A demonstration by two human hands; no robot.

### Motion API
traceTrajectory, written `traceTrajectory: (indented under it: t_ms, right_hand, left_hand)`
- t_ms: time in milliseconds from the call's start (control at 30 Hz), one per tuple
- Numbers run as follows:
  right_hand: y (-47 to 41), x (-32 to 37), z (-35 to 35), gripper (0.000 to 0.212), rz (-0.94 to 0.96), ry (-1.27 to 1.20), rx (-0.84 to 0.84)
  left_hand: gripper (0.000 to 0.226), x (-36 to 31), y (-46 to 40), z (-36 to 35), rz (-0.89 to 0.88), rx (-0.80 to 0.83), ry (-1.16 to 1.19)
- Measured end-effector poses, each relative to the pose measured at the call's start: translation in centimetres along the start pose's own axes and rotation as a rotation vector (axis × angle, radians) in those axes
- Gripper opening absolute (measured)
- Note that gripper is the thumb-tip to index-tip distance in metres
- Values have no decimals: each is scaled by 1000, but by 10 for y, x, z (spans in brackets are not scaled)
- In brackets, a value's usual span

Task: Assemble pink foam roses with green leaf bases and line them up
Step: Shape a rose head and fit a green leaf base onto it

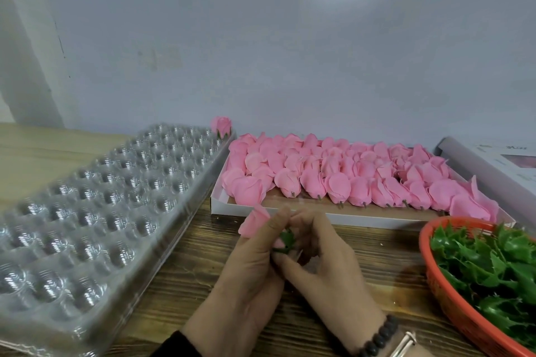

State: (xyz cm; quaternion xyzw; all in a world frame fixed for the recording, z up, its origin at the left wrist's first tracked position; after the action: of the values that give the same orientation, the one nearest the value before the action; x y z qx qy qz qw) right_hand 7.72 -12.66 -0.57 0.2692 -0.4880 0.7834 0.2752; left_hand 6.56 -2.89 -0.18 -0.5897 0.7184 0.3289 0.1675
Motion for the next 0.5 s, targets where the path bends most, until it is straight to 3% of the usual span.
traceTrajectory:
  t_ms: [100, 233, 367, 500]
  right_hand:
    - [0, 1, 1, 26, 13, -20, -76]
    - [-2, -1, 2, 38, -131, -237, -75]
    - [-5, 0, 2, 13, -256, -541, -50]
    - [-2, -1, 0, 24, -172, -278, -43]
  left_hand:
    - [27, 3, 2, -4, -54, 8, -17]
    - [19, 4, 5, -7, -50, 14, -50]
    - [19, 0, 7, -7, -77, 4, -147]
    - [14, -1, 6, -5, -163, -45, -191]
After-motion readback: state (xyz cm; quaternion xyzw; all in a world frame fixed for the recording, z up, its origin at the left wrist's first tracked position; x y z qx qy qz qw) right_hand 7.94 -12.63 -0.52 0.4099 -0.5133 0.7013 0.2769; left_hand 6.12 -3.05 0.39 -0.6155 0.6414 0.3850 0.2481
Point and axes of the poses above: each hand's wrist, its own y-axis away from the middle knuckle, its own z-axis out of the back of the hand, x = y × z, the point moved 1 cm from there along -y, towards the middle knuckle, and after that the axes turned 12 degrees about z, right-handed, at the moved point
